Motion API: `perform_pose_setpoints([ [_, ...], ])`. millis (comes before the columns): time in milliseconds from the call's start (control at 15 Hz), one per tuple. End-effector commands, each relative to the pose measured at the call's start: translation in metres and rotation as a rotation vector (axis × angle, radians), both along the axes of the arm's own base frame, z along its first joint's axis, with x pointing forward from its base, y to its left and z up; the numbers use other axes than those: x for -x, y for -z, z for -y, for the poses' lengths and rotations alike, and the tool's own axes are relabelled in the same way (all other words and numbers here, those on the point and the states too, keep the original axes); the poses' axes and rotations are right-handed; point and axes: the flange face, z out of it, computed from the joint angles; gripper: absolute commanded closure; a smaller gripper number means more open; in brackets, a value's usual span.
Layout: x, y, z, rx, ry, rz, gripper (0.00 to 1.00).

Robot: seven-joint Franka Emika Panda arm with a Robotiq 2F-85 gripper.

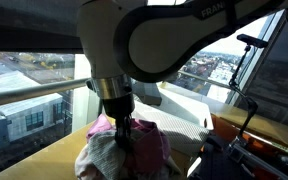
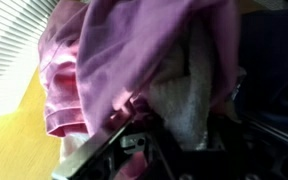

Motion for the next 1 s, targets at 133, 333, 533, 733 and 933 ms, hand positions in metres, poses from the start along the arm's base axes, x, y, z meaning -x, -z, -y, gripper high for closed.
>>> perform_pose_setpoints([
  [133, 0.01, -0.049, 0.038, -0.028, 0.061, -0.01, 0.15],
  [333, 0.029, -0.081, 0.057, -0.034, 0.066, 0.011, 0.0],
  [533, 0.06, -0.108, 0.082, -0.026, 0.041, 0.034, 0.0],
  [733, 0.094, -0.139, 0.113, -0.027, -0.06, 0.048, 0.0],
  [933, 0.118, -0.171, 0.158, -0.029, -0.217, 0.071, 0.0],
])
